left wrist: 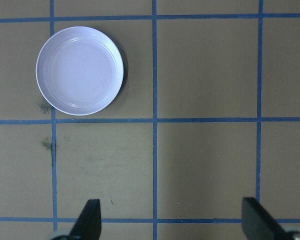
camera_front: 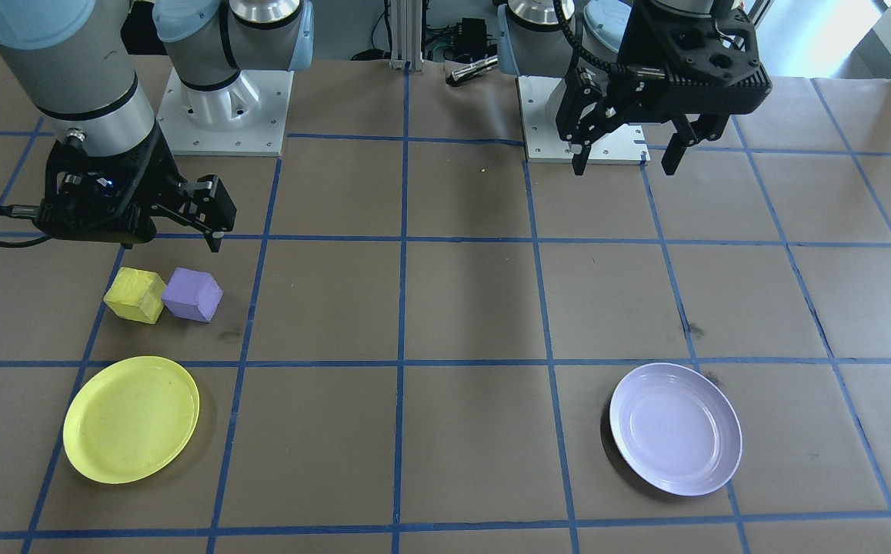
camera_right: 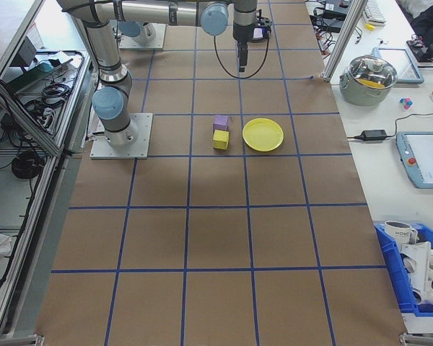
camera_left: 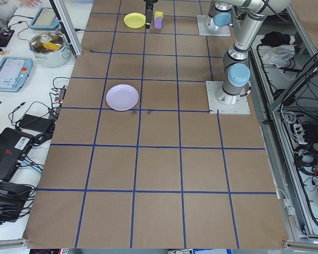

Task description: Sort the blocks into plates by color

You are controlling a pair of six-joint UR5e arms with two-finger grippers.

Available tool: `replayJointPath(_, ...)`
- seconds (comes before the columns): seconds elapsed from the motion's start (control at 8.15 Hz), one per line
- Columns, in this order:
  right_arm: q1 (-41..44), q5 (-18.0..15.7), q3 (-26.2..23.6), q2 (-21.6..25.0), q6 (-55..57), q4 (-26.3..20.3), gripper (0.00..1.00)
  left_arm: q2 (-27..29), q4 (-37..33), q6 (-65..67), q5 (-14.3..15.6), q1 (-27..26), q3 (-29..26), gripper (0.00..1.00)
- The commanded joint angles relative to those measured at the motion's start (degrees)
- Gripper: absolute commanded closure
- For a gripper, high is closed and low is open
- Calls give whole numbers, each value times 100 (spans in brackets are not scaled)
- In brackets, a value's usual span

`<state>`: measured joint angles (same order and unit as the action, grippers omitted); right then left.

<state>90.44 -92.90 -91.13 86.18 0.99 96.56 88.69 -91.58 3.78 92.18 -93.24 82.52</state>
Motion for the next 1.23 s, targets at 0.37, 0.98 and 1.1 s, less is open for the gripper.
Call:
replayJointPath(0.37, -210, -26, 16, -277, -151, 152, 0, -1, 0, 0, 2, -1, 0, 0)
replayJointPath(0.98, -1318, -123, -439, -647, -717, 250, 0, -1, 0, 0, 2, -1, 0, 0)
replayJointPath(1.1, -1388, -228, -693, -647, -532, 232, 0, -1, 0, 0, 2, -1, 0, 0)
